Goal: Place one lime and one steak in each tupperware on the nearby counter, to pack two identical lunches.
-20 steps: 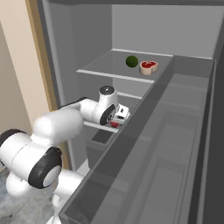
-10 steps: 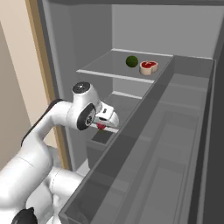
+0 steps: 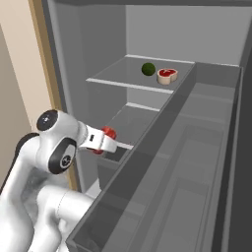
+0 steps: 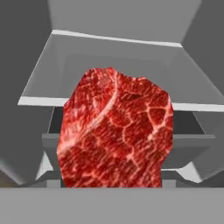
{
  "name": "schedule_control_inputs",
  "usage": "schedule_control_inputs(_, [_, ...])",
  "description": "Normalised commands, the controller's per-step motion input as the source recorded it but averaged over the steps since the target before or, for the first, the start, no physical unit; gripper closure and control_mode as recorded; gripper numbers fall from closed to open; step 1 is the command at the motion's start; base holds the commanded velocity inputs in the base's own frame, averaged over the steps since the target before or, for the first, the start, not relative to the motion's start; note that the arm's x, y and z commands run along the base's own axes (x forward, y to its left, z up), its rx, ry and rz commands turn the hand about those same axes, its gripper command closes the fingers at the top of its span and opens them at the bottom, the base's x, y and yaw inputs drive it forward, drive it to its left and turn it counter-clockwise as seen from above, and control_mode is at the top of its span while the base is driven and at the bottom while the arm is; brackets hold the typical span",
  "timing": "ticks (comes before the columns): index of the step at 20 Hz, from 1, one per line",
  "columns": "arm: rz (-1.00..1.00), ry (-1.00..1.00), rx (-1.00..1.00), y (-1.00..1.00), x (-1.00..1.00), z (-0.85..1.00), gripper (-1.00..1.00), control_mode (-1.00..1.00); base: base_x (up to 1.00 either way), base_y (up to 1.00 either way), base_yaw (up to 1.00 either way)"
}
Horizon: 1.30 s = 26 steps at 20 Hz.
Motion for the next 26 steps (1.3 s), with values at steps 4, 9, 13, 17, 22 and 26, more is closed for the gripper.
schedule_control_inputs(4, [0.0, 0.0, 0.0, 0.0, 0.0, 0.0, 1.0, 1.0, -1.0, 0.11, -0.04])
schedule_control_inputs(9, [0.0, 0.0, 0.0, 0.0, 0.0, 0.0, 1.0, 1.0, -1.0, 0.1, -0.18])
schedule_control_inputs(13, [0.0, 0.0, 0.0, 0.0, 0.0, 0.0, 1.0, 1.0, -1.0, 0.1, -0.47])
schedule_control_inputs(17, [0.0, 0.0, 0.0, 0.0, 0.0, 0.0, 1.0, 1.0, -1.0, 0.09, -0.72])
schedule_control_inputs(22, [0.0, 0.0, 0.0, 0.0, 0.0, 0.0, 1.0, 1.0, -1.0, 0.14, -0.72])
schedule_control_inputs(26, [0.0, 0.0, 0.0, 0.0, 0.0, 0.0, 1.0, 1.0, -1.0, 0.17, -0.69])
